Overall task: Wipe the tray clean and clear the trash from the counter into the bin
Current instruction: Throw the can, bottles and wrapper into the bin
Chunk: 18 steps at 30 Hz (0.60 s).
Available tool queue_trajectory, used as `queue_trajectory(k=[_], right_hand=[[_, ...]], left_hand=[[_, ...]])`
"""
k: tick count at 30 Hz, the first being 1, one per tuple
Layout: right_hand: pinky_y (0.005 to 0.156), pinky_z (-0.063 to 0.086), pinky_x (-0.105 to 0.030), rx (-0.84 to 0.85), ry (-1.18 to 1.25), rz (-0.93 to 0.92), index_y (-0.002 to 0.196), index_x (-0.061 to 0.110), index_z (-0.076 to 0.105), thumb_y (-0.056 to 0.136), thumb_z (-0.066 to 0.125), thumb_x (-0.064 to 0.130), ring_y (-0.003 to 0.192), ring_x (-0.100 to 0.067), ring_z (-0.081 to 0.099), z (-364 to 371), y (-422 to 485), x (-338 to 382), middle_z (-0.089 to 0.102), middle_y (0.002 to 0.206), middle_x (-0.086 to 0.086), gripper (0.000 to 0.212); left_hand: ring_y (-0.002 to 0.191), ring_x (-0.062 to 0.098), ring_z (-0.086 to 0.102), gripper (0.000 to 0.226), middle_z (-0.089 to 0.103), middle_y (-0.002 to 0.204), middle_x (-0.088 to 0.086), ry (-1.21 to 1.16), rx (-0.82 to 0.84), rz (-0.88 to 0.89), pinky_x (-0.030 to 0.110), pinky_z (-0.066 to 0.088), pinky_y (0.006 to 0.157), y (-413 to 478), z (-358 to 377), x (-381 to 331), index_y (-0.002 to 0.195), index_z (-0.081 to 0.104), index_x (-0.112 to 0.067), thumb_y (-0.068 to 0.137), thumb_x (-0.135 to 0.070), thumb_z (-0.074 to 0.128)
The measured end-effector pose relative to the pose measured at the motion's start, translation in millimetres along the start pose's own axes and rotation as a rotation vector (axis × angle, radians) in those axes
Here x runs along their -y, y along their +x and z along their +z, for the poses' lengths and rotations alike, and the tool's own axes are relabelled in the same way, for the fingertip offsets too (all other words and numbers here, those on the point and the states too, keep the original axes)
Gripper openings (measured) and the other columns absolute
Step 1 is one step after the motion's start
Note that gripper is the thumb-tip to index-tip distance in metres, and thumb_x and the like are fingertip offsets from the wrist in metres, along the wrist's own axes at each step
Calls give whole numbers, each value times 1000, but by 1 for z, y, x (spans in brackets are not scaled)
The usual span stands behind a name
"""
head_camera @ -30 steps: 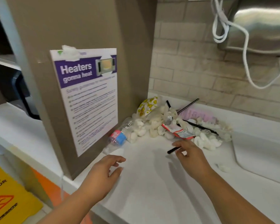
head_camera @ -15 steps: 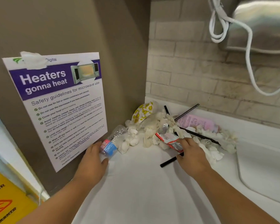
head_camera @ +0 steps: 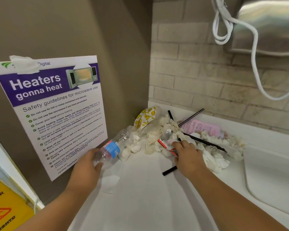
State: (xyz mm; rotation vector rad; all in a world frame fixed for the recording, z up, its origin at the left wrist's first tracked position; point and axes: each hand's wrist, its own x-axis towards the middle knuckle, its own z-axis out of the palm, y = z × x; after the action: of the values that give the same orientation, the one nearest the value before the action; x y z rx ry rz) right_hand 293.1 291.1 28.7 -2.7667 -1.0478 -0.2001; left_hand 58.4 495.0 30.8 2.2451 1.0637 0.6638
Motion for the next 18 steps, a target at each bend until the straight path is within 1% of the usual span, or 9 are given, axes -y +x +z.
queue_trajectory(k=[4, 5, 7, 8, 9, 11, 13, 15, 18], right_hand=[[87, 38, -39, -47, -34, -14, 125, 29, 47, 90, 51, 20, 111, -23, 47, -2, 4, -1, 51, 119, 3, 36], [82, 39, -38, -90, -49, -34, 118, 28, 53, 87, 56, 19, 105, -23, 51, -4, 4, -1, 55, 112, 3, 32], [67, 42, -35, -195, -47, -62, 96, 24, 65, 75, 71, 15, 86, -25, 58, -7, 4, 0, 61, 90, 2, 24], [62, 43, -34, -244, -9, -66, 89, 21, 67, 71, 75, 13, 78, -27, 60, -11, 3, -1, 62, 83, 0, 21], [60, 44, -35, -283, 50, -71, 87, 19, 68, 71, 74, 12, 76, -29, 59, -16, 2, -1, 62, 81, -1, 18], [65, 47, -38, -344, 160, -78, 92, 16, 68, 76, 68, 12, 80, -31, 58, -27, -1, 1, 62, 84, -3, 16], [72, 47, -37, -373, 250, -72, 98, 15, 68, 79, 64, 12, 85, -29, 56, -39, -6, 3, 62, 88, -3, 20], [76, 42, -31, -392, 342, -81, 104, 17, 67, 81, 63, 12, 92, -24, 54, -50, -13, 8, 63, 95, -1, 24], [75, 31, -20, -404, 456, -99, 107, 20, 67, 84, 62, 12, 97, -15, 50, -63, -29, 20, 60, 99, 4, 25]], left_hand=[[74, 12, 57, 36, 63, 93, -8, -133, -90, -31, 24, 40, 61, -6, -11, -9, 115, 53, -23, 83, -11, 66], [72, 10, 57, 37, 63, 89, -10, -151, -103, -36, 21, 39, 59, -8, -14, -10, 114, 53, -25, 82, -13, 68], [74, 8, 57, 39, 62, 88, -14, -196, -112, -48, 21, 39, 59, -13, -19, -11, 114, 51, -29, 82, -17, 69], [75, 8, 57, 39, 62, 89, -13, -221, -110, -54, 21, 39, 59, -15, -22, -12, 114, 51, -31, 82, -18, 69], [76, 8, 57, 39, 62, 91, -12, -239, -106, -59, 21, 40, 59, -17, -24, -12, 114, 51, -32, 82, -19, 70], [77, 8, 58, 39, 63, 93, -12, -257, -110, -57, 20, 40, 61, -21, -28, -13, 113, 52, -34, 82, -20, 70], [76, 7, 58, 38, 63, 93, -12, -270, -117, -51, 16, 39, 61, -26, -31, -15, 112, 52, -35, 82, -20, 70], [77, 3, 58, 37, 63, 91, -15, -282, -123, -39, 12, 37, 62, -33, -33, -16, 110, 53, -35, 82, -18, 71], [80, 1, 58, 37, 62, 92, -21, -270, -124, 0, 9, 36, 64, -46, -38, -16, 108, 52, -37, 82, -18, 70]])
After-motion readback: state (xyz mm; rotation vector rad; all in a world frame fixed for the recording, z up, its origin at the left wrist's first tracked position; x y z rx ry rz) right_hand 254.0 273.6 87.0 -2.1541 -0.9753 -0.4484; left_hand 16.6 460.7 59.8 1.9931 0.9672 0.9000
